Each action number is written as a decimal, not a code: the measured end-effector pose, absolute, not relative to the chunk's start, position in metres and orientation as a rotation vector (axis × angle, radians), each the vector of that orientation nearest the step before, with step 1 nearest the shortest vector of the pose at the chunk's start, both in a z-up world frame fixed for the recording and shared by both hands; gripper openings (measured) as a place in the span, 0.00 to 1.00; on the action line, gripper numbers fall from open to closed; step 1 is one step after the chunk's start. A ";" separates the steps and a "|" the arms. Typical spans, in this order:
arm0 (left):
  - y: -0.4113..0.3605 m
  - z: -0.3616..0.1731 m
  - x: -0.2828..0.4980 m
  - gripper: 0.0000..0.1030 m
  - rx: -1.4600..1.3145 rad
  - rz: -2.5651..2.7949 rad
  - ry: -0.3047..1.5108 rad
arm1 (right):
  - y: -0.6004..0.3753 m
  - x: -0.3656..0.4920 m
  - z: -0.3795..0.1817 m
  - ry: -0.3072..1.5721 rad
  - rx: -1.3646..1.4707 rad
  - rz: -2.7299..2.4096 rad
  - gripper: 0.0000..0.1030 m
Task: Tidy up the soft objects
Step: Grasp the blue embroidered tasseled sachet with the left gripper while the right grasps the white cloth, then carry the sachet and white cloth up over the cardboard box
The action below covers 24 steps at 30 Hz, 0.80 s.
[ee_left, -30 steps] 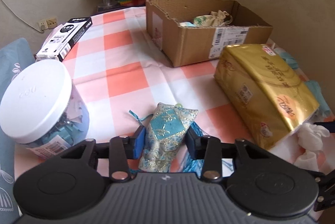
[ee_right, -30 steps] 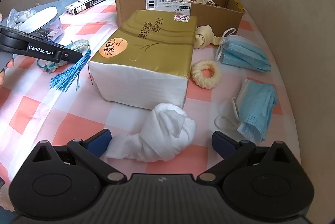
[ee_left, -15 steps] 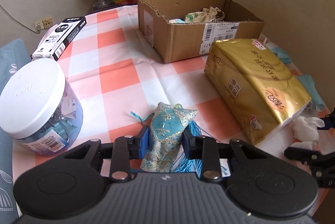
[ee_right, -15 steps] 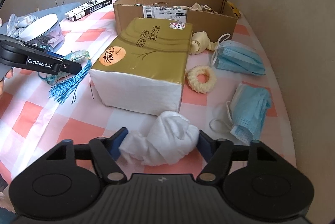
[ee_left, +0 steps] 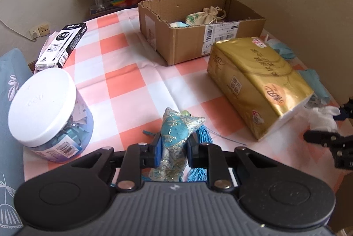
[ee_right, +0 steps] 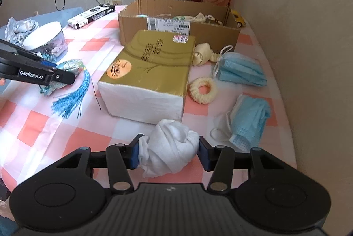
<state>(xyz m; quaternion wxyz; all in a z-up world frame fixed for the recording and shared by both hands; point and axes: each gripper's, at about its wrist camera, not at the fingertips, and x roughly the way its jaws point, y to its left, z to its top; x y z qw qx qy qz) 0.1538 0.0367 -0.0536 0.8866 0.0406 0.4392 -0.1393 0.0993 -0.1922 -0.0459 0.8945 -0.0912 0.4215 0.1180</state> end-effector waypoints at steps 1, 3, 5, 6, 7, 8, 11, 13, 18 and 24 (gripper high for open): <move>0.038 -0.051 0.152 0.18 0.086 -0.294 0.912 | -0.193 0.098 -0.043 0.867 -0.188 0.242 0.54; 0.039 -0.045 0.149 0.18 0.095 -0.299 0.908 | -0.194 0.097 -0.039 0.854 -0.185 0.244 0.54; 0.040 -0.036 0.145 0.18 0.107 -0.310 0.899 | -0.194 0.096 -0.034 0.840 -0.186 0.242 0.54; 0.040 -0.032 0.143 0.18 0.112 -0.316 0.894 | -0.195 0.096 -0.032 0.835 -0.186 0.244 0.54; 0.040 -0.027 0.141 0.18 0.116 -0.322 0.888 | -0.195 0.095 -0.031 0.829 -0.184 0.246 0.54; 0.040 -0.022 0.140 0.18 0.121 -0.330 0.881 | -0.195 0.094 -0.029 0.821 -0.184 0.246 0.54; 0.037 -0.002 0.137 0.18 0.142 -0.356 0.852 | -0.196 0.093 -0.025 0.804 -0.180 0.251 0.54; 0.033 0.012 0.136 0.18 0.167 -0.370 0.821 | -0.197 0.092 -0.022 0.795 -0.174 0.254 0.54; 0.023 0.044 0.147 0.18 0.217 -0.407 0.765 | -0.200 0.089 -0.017 0.772 -0.158 0.260 0.54; 0.004 0.073 0.170 0.18 0.254 -0.455 0.701 | -0.206 0.088 -0.011 0.752 -0.143 0.263 0.54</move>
